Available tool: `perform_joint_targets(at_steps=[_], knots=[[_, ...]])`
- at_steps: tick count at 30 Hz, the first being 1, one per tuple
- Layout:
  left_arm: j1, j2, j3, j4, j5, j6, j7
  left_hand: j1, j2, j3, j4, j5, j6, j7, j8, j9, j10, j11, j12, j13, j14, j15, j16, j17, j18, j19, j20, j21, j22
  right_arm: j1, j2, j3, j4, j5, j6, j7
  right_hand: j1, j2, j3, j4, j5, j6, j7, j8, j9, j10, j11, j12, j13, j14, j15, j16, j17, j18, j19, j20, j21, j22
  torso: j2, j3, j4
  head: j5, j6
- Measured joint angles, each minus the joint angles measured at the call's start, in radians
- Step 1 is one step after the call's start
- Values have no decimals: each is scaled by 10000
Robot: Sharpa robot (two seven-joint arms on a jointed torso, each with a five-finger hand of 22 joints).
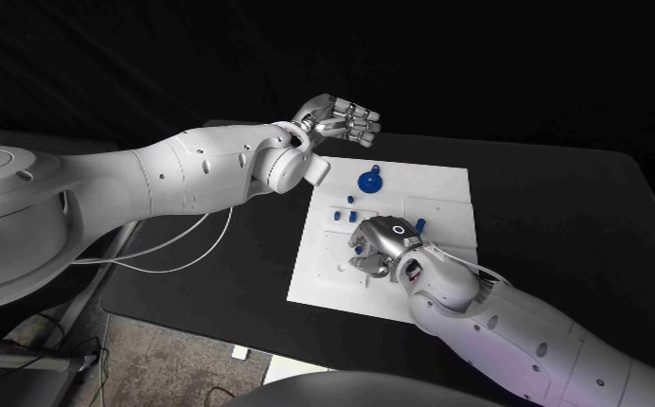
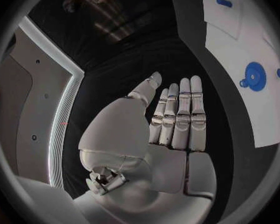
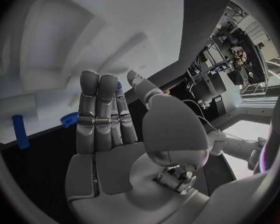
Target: Assemble the parts on the task board
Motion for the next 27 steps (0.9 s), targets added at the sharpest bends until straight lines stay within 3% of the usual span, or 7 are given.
perform_joint_targets(at_steps=[4, 8, 11, 15, 22, 24, 27], knots=[[0, -15, 0, 0, 0, 14, -3, 0, 0, 0, 0, 0, 0, 0, 0, 0, 0, 0, 0, 0, 0, 0, 0, 0, 0, 0, 0, 0, 0, -43, -143, -33, 172, 105, -96, 10, 336, 28, -847, 95, 72, -103, -3, 0, 0, -382, 93, -6, 5, -15, 66, -2, -172, 169, 21, 53, -452, -316, -2, 5, 0, -10, -3], [0, -30, -1, -3, 0, 24, -5, 0, 0, 0, 0, 0, 0, 0, 0, 0, 0, 0, 0, 0, 0, 0, 0, 0, 1, 0, 0, 0, 1, -56, -340, -31, 457, 187, -241, -2, 481, -117, -1117, 226, 176, -196, -15, -1, 1, -554, 136, -10, 14, -22, 73, -3, -278, 198, -2, 78, -547, -486, -4, 6, -8, -26, 9], [0, -45, -1, -8, 0, 30, -6, 0, 0, 0, 0, 0, 0, 0, 0, 0, 0, 0, 0, 0, 0, 0, 0, -1, 0, 0, 0, 0, 1, -45, -501, 63, 756, 228, -373, -16, 612, -170, -1213, 322, 252, -198, -14, -1, 1, -562, 127, -10, 14, -22, 73, -3, -349, 200, 20, 125, -559, -585, -5, 2, -12, -38, 35], [0, -80, -1, -17, 1, 36, -7, 0, 0, 0, 0, 0, 0, 0, 0, 0, 0, 0, 0, 0, 0, 0, 0, -1, 0, 0, 0, 0, 1, 10, -773, 359, 1192, 254, -521, -37, 652, -210, -1221, 363, 253, -198, -14, -1, 1, -562, 127, -9, 14, -22, 72, -2, -377, 201, 20, 125, -559, -643, -5, 0, -24, -63, 64], [-1, -146, -1, -36, 1, 40, -9, 0, 0, 0, 0, 0, 0, 0, 0, 0, 0, 0, 0, 0, 0, 0, 0, -2, -1, -1, 0, 0, 2, 227, -1522, 1133, 2010, 300, -623, -90, 652, -210, -1159, 425, 213, -235, -49, -1, 2, -525, 101, -9, 14, -23, 72, 61, -385, 200, 20, 125, -424, -647, -13, -18, -44, -174, 167], [-1, -160, -1, -41, 2, 41, -9, 0, 0, 0, 0, 0, 0, 0, 0, 0, 0, 0, 0, 0, 0, 0, 0, -2, -1, -1, 0, 0, 2, 284, -1794, 1305, 2237, 323, -616, -49, 722, -140, -1009, 400, 213, -219, -47, -1, 2, -148, 29, -8, 13, -7, 56, 216, -347, 201, 19, 125, 154, -475, -19, -20, -58, -200, 200], [-1, -176, -2, -55, 6, 45, -9, 0, 0, -37, 37, 0, 0, 0, 0, 0, 0, 0, 0, 0, 0, 0, 0, -2, 0, -1, 0, 0, -39, 393, -2261, 1463, 2525, 364, -551, 120, 563, -76, -429, 119, 166, -101, -73, -1, -7, 84, -50, -8, 13, 14, 36, 515, -271, 200, 4, 65, 896, -225, -31, -33, -86, -228, 253]])
